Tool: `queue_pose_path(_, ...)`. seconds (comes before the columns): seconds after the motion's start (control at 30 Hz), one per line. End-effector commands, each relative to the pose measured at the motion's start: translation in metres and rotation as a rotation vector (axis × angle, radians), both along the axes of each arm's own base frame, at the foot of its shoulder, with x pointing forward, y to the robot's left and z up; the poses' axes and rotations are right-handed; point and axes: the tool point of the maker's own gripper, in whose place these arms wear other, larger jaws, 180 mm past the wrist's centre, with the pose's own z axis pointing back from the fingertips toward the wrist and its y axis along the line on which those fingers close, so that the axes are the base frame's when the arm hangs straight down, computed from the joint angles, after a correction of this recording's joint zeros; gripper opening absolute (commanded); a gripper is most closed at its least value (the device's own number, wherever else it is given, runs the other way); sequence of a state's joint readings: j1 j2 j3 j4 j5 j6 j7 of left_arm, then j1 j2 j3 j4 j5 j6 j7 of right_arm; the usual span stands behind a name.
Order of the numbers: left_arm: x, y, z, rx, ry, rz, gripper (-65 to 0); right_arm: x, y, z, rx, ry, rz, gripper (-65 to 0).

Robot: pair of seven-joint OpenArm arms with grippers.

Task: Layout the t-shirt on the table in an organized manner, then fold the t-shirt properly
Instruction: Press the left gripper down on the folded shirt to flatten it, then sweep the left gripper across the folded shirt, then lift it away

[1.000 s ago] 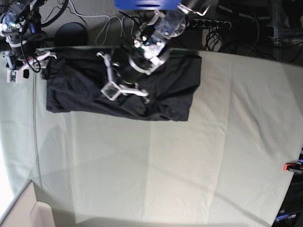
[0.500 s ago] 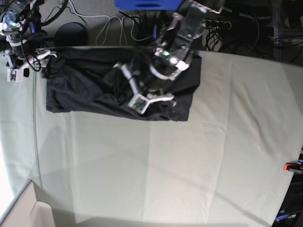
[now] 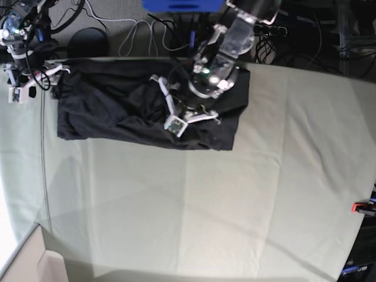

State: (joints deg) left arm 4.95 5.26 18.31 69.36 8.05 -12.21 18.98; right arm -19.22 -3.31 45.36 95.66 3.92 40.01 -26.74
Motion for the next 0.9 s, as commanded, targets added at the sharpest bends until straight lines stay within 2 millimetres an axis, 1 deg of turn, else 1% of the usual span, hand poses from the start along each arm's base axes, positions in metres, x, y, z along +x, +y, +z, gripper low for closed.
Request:
queue_pose_path(0.0, 0.009, -0.011, 0.007, -0.024, -0.014, -0.008, -65.0, 0.006, -0.005, 0.011, -0.012, -0.045, -0.001, -20.2)
queue_pose_path(0.03, 0.012, -0.017, 0.006, -0.034, -0.006, -0.008, -65.0, 0.007, -0.005, 0.011, -0.012, -0.047, -0.001, -20.2)
queue_pose_path(0.1, 0.019, -0.03, 0.012, -0.055, -0.012, -0.012, -65.0, 0.007, -0.005, 0.011, -0.012, -0.047, -0.001, -20.2)
queue_pose_path(0.27, 0.039, -0.034, 0.027, -0.056, -0.06, -0.025, -65.0, 0.007, -0.005, 0.011, -0.012, -0.047, -0.001, -20.2)
queue_pose_path(0.33, 0.037, -0.048, 0.034, -0.057, -0.082, -0.077, -65.0, 0.007, -0.005, 0.011, -0.013, -0.046, 0.0, -20.2)
queue_pose_path(0.4, 0.032, -0.061, 0.037, -0.056, -0.094, -0.121, -65.0, 0.006, -0.007, 0.012, -0.022, -0.044, 0.003, -20.2)
queue_pose_path(0.5, 0.027, -0.07, 0.041, -0.063, -0.108, -0.152, -65.0, 0.007, -0.009, 0.013, -0.026, -0.044, 0.005, -20.2)
queue_pose_path(0.6, 0.026, -0.085, 0.062, -0.127, -0.177, -0.175, -65.0, 0.007, -0.009, 0.013, -0.026, -0.044, 0.005, -20.2)
queue_pose_path(0.7, 0.029, -0.094, 0.096, -0.279, -0.242, -0.136, -65.0, 0.007, -0.009, 0.013, -0.026, -0.044, 0.005, -20.2)
queue_pose_path(0.77, 0.033, -0.095, 0.109, -0.324, -0.257, -0.118, -65.0, 0.007, -0.009, 0.013, -0.026, -0.044, 0.005, -20.2)
queue_pose_path(0.83, 0.036, -0.094, 0.114, -0.323, -0.26, -0.117, -65.0, 0.007, -0.009, 0.013, -0.026, -0.044, 0.005, -20.2)
queue_pose_path(0.87, 0.039, -0.09, 0.116, -0.32, -0.262, -0.105, -65.0, 0.007, -0.009, 0.013, -0.027, -0.045, 0.005, -20.2)
